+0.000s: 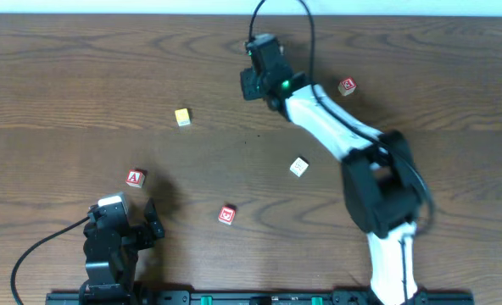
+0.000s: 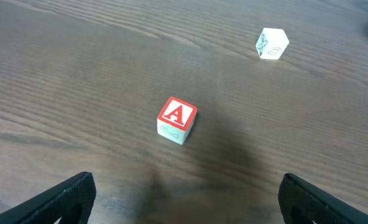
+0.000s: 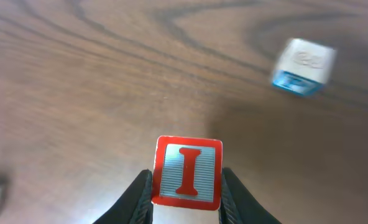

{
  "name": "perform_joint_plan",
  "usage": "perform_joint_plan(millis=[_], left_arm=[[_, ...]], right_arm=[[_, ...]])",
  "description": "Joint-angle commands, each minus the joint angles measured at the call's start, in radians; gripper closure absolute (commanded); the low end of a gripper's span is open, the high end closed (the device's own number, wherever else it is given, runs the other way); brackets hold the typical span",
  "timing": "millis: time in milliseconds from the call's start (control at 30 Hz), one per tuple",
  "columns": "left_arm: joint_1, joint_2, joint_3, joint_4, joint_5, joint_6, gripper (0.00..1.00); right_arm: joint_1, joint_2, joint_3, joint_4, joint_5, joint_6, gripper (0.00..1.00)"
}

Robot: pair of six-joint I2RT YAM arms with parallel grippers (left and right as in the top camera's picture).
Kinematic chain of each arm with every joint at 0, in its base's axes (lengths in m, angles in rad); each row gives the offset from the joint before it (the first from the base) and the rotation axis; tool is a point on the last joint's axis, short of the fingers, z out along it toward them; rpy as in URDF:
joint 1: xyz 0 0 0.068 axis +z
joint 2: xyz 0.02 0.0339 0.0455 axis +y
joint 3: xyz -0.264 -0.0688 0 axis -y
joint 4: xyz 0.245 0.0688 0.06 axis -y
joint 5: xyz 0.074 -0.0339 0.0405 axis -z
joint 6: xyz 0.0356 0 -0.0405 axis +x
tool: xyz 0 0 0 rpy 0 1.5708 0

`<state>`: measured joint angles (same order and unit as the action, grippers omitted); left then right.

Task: Spell out Ai2
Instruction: 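Lower the right gripper and grasp the red 'I' block, then carry the 'I' block toward table center and set it down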

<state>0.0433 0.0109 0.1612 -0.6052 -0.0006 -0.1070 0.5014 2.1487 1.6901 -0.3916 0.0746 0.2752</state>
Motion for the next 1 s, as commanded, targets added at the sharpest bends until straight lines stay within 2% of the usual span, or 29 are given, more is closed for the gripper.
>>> perform_joint_plan(millis=[0,100,267,333,467,600,733,967], left_arm=[[0.002,-0.005,-0.008,0.000,-0.009,0.006,0.05],[0.002,-0.005,-0.008,0.000,-0.009,0.006,0.05],[0.002,-0.005,-0.008,0.000,-0.009,0.006,0.05],[0.002,-0.005,-0.008,0.000,-0.009,0.006,0.05],[0.002,-0.005,-0.008,0.000,-0.009,0.006,0.05],[0.002,-0.005,-0.008,0.000,-0.009,0.006,0.05],[0.002,-0.005,-0.008,0.000,-0.009,0.006,0.05],[0.002,-0.005,-0.008,0.000,-0.009,0.006,0.05]], right_arm=[[0.004,-0.123,0.019,-0.127,-0.004,0.066,0.99],[0.007,-0.205,0.012,-0.318,-0.004,0.041,0.99],[0.033,-0.354,-0.067,-0.457,-0.003,-0.040,0.99],[0.056,-0.442,-0.144,-0.455,0.012,-0.084,0.99],[0.123,-0.665,-0.376,-0.359,0.045,-0.080,0.99],[0.151,-0.798,-0.567,-0.240,0.039,-0.009,0.99],[0.146,-0.766,-0.673,-0.170,0.052,0.163,0.99],[0.160,-0.568,-0.675,0.010,0.082,0.377,0.99]])
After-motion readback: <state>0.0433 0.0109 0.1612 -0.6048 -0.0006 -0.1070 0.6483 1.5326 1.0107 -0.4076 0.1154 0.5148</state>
